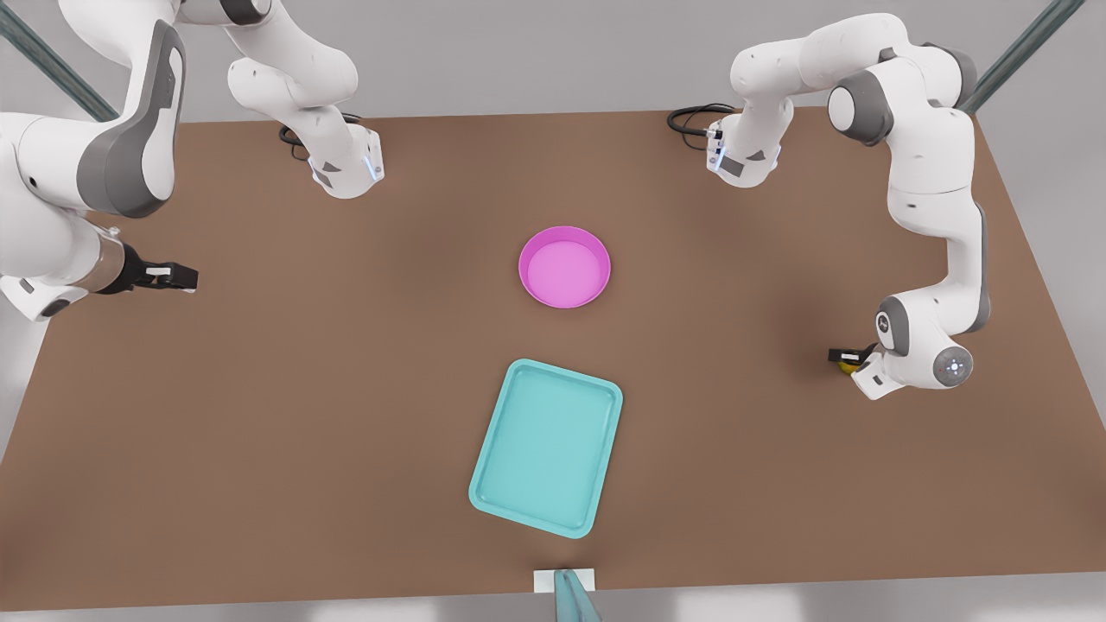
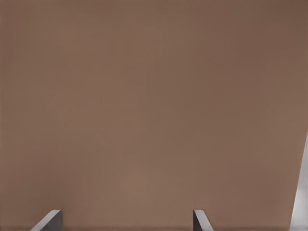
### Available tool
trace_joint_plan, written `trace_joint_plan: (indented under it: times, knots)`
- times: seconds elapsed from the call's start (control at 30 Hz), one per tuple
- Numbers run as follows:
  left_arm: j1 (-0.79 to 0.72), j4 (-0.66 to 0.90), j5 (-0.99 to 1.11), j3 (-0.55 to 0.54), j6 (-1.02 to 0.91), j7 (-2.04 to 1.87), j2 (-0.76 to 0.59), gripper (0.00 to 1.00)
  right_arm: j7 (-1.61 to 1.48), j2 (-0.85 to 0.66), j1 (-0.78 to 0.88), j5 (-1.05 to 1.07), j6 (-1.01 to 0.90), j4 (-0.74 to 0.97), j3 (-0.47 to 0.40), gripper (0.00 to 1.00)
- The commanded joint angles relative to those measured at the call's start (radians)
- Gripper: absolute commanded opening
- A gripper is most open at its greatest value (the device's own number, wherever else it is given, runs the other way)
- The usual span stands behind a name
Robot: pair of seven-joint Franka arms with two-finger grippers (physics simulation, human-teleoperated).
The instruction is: Place the orange on the plate with the left arm and the plate on the tray with the right arm
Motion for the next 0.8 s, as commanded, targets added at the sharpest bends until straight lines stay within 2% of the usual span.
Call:
trace_joint_plan:
  times: [0.0,0.07,0.2,0.23,0.27,0.37,0.47,0.57,0.67,0.77]
  knots:
    - [0.001,0.0,-0.007,0.0,-0.006,0.04,-0.003,0.56,-0.002,-0.001,0.0,0.001,0.0,0.0,-0.001,1.0]
    - [-0.001,0.0,-0.007,0.0,-0.02,0.007,-0.028,0.56,-0.002,-0.001,0.0,0.001,0.0,0.0,-0.001,1.0]
    - [-0.126,0.008,-0.01,-0.018,-0.192,-0.252,-0.218,0.56,-0.002,-0.001,0.0,0.001,0.0,0.0,-0.001,1.0]
    - [-0.272,0.01,-0.013,-0.018,-0.293,-0.387,-0.307,0.56,-0.002,-0.001,0.0,0.001,0.0,0.0,-0.001,1.0]
    - [-0.43,0.057,-0.026,-0.02,-0.384,-0.524,-0.333,0.57,-0.002,-0.001,0.0,0.001,0.0,0.0,-0.001,1.0]
    - [-0.786,0.214,-0.088,-0.034,-0.462,-0.835,-0.272,0.57,-0.002,0.001,0.0,0.001,0.001,0.0,-0.001,1.0]
    - [-0.976,0.451,-0.171,-0.035,-0.461,-1.154,-0.084,0.57,-0.002,0.005,0.0,0.001,0.004,0.0,-0.003,1.0]
    - [-1.088,0.413,-0.225,-0.041,-0.438,-1.299,-0.069,0.57,-0.002,0.01,0.0,0.001,0.001,-0.016,-0.004,1.0]
    - [-1.102,0.222,-0.216,-0.041,-0.434,-1.283,-0.152,0.57,-0.001,0.01,0.0,0.001,0.0,-0.043,-0.004,1.0]
    - [-1.105,0.211,-0.225,-0.043,-0.395,-1.291,-0.124,0.57,-0.001,0.039,0.0,0.001,0.0,-0.05,-0.004,1.0]
